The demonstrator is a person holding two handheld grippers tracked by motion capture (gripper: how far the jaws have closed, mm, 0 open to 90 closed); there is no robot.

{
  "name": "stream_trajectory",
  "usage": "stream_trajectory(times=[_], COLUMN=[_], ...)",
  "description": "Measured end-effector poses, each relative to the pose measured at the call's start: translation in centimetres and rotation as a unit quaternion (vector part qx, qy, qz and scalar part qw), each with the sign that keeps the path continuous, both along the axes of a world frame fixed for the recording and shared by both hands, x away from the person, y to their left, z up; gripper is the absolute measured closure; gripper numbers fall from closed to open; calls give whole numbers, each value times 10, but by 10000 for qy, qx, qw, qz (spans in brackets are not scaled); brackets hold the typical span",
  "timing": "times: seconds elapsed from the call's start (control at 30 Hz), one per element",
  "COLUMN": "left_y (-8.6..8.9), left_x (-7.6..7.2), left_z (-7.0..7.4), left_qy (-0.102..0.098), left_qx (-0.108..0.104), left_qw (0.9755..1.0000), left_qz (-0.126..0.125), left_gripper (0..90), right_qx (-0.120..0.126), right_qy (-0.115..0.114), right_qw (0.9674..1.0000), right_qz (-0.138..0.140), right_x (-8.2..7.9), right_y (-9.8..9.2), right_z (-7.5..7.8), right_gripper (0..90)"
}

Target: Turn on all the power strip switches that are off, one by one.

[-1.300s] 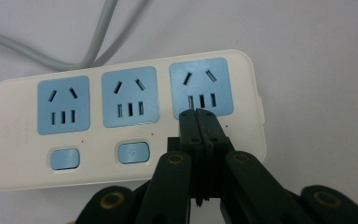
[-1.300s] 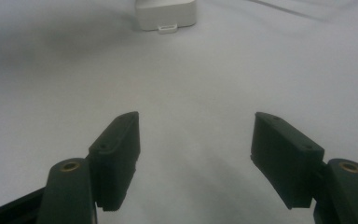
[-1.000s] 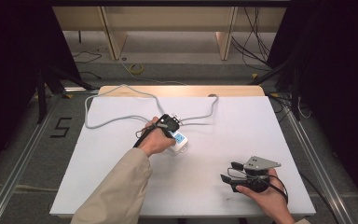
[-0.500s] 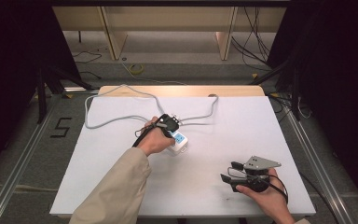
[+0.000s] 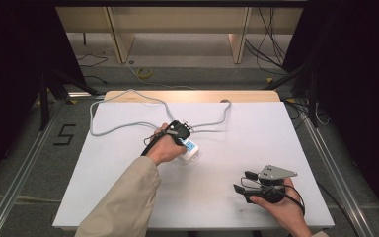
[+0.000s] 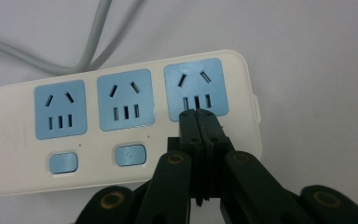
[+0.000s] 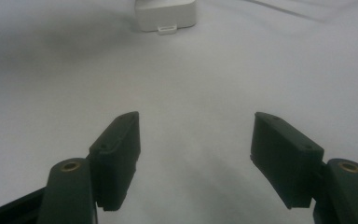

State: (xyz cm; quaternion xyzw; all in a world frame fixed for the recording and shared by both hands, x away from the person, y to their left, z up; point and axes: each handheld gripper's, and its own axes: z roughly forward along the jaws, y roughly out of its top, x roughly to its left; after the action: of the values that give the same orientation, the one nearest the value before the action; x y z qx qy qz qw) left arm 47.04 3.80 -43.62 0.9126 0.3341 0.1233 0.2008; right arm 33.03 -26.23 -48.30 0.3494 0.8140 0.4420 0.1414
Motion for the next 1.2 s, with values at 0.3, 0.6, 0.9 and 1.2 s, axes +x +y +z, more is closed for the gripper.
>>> stream_trajectory(times=[0.3, 0.6, 0.9, 1.2], left_y=[1, 2, -1, -3], left_x=[1, 0, -1, -2], left_z=[-2, 1, -1, -2], left_qy=[-78, -59, -103, -219], left_qx=[182, 104, 159, 275], left_qw=[9998, 9999, 9998, 9994], left_qz=[4, 6, 24, 68], left_gripper=[900, 900, 900, 900], right_qx=[11, 3, 8, 5], right_qy=[3, 2, 0, 16], right_qw=[10000, 10000, 10000, 10000], right_qz=[3, 5, 2, 23], right_x=[0, 0, 0, 1], right_y=[0, 1, 1, 1], right_z=[0, 0, 0, 0], right_gripper=[336, 336, 337, 337])
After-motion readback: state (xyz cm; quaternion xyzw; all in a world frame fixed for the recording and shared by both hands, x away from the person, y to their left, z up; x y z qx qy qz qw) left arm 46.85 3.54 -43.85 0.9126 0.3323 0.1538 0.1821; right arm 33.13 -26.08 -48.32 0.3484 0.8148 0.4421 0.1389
